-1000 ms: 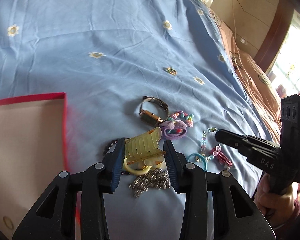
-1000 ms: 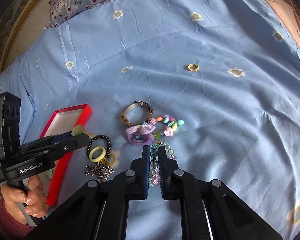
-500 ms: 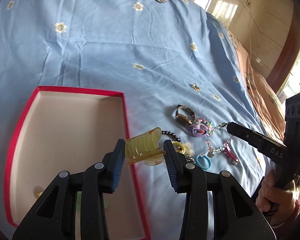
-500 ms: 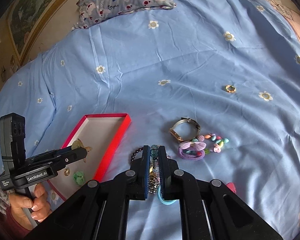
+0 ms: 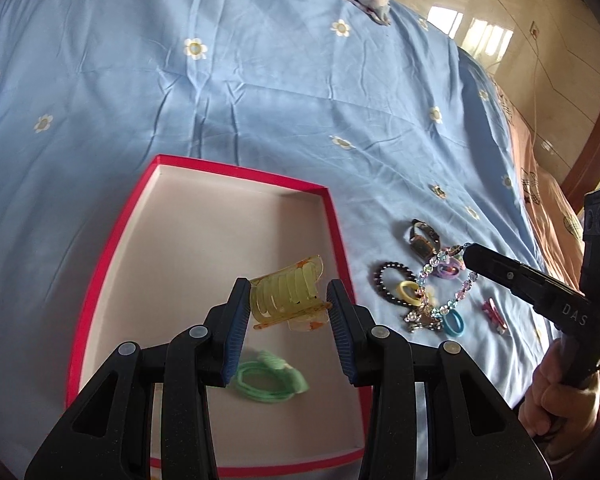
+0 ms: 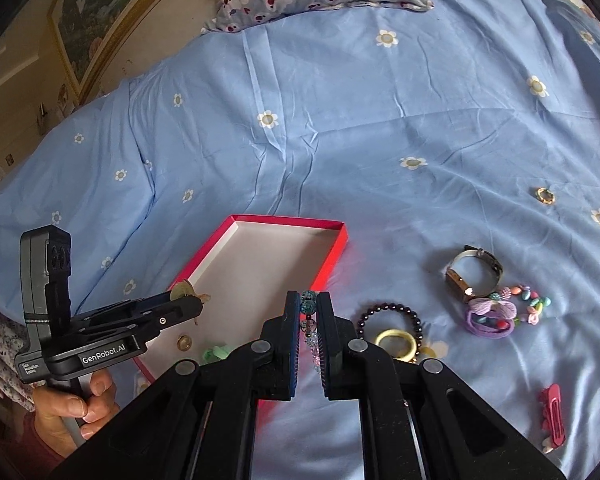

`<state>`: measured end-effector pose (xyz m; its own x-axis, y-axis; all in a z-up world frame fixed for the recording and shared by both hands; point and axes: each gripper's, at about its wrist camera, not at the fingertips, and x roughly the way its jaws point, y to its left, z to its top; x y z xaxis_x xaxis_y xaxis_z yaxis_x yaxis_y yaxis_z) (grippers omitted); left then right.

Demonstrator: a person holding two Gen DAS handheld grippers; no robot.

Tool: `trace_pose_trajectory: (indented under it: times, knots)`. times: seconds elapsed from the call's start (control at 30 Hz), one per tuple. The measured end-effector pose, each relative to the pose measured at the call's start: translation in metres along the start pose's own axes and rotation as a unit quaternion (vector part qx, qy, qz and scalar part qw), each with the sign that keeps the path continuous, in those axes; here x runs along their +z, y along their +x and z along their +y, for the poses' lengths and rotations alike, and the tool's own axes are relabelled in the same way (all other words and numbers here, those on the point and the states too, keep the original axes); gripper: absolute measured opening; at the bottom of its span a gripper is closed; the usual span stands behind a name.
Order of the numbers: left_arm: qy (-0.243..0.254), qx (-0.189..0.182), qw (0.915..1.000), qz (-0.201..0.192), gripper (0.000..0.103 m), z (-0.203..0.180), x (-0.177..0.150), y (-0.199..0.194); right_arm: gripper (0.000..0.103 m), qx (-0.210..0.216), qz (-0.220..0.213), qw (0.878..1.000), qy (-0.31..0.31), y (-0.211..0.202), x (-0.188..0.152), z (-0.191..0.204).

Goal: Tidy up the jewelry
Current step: 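Place the yellow clip and beaded bracelet in the box, opening both tools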

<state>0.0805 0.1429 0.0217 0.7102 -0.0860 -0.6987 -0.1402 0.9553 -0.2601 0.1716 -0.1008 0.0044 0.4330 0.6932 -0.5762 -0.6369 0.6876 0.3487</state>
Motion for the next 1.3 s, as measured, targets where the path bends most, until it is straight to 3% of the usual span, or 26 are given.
trace_pose_trajectory:
  times: [0.37,0.63,0.93,1.3]
  knots:
    - [-0.022,0.032,0.9992,0.007,0.037,0.034,-0.003,0.007,0.008,0.045,0.018,0.998,-0.026,0.037,0.007,0.044]
    - [-0.022,0.058,0.9974,0.036,0.037,0.053,0.002,0.029,0.008,0.065,0.039,0.997,-0.031,0.071,0.007,0.063]
    - [-0.005,0.078,0.9944,0.071,0.037,0.063,0.001,0.056,0.008,0.061,0.079,0.995,-0.028,0.117,-0.001,0.063]
    - [0.016,0.09,0.9922,0.084,0.037,0.057,0.001,0.067,0.008,0.032,0.105,0.993,-0.031,0.144,-0.007,0.054]
